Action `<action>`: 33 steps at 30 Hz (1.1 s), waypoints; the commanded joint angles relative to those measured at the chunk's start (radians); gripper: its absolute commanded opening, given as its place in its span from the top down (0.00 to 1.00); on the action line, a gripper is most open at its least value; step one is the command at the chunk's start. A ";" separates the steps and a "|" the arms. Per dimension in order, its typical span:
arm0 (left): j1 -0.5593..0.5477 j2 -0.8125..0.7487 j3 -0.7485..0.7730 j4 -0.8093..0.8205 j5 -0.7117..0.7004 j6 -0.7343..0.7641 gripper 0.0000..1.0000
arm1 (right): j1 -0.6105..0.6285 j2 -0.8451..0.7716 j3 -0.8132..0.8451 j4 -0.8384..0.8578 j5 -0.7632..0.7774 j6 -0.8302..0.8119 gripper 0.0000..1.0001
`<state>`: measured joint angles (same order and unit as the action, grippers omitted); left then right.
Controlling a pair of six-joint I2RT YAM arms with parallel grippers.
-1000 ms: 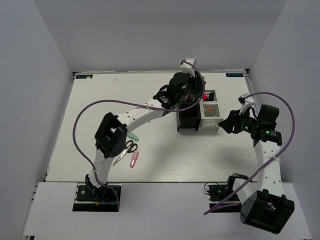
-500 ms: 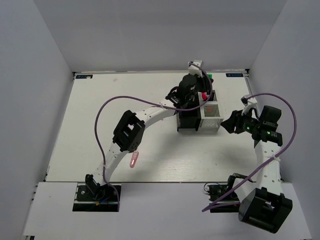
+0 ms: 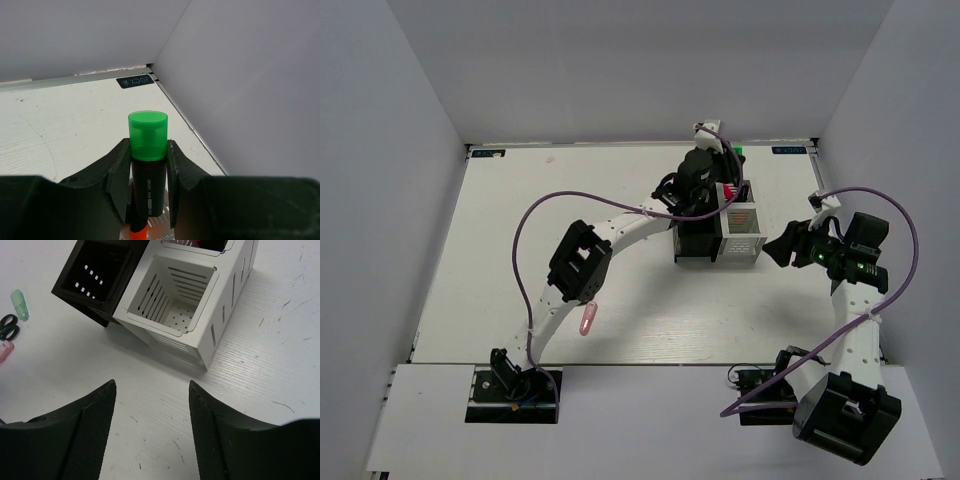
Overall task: Sort the stationery into containers
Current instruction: Place the stationery into the container, then grab a piece of stationery with the left arm
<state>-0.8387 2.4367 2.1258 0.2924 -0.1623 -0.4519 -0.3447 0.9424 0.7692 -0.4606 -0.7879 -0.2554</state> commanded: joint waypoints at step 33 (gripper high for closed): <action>-0.013 -0.204 -0.167 0.010 0.072 -0.030 1.00 | -0.076 0.036 0.007 0.014 -0.177 0.042 0.80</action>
<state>-0.8349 2.4470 2.0750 0.2806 -0.1242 -0.4984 -0.4133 0.9489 0.7555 -0.4580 -0.9012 -0.2222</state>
